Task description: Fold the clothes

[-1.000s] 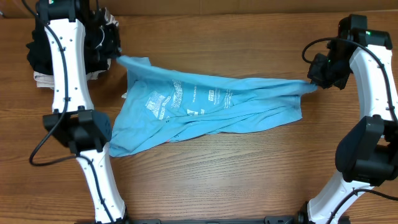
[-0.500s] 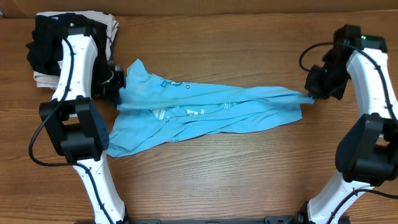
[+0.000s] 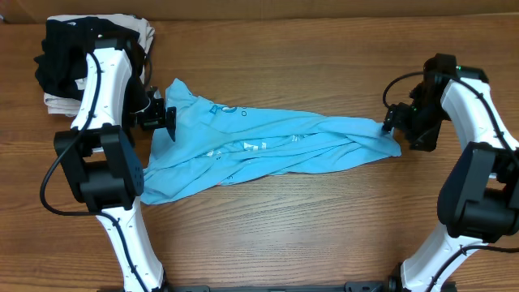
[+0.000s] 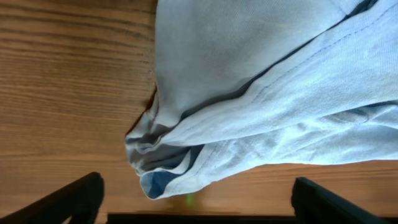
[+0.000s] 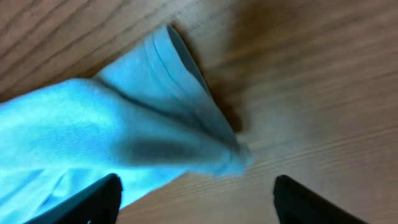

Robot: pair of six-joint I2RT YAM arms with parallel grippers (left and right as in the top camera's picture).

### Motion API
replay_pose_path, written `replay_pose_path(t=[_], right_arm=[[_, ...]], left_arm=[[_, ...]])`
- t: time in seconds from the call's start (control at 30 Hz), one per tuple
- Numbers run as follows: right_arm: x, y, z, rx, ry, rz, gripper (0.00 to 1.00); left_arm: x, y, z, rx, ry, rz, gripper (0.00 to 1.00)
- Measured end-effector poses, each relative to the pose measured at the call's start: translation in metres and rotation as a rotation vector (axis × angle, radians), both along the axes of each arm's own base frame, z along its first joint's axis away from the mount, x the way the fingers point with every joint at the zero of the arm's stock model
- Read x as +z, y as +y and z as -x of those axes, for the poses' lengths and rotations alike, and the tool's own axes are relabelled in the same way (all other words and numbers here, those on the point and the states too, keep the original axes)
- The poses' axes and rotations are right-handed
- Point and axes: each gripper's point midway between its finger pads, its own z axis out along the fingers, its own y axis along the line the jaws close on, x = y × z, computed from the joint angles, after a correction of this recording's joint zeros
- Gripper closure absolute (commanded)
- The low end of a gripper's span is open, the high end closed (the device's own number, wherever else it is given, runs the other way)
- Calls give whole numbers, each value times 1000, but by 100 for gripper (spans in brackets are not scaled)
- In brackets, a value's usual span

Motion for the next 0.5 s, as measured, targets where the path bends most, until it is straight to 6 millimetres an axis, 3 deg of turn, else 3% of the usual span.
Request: replay_pose_path(t=[0.2,0.4,0.43,0.5], right_arm=[[-31,8,-5,32,-67,-38,11],[-44,19,-8,63,-121,-89,13],[-44,20,-10,69,-137,-92,15],[-44,26,-15,88,-170,-96,32]], left_arm=[[9,0,-9,-7,-37,-4,0],[58,0,-55,-2,-269,-1,0],[68,-2,-62,0,-310,6,0],[92,-3,-78,1,-416,14,0]])
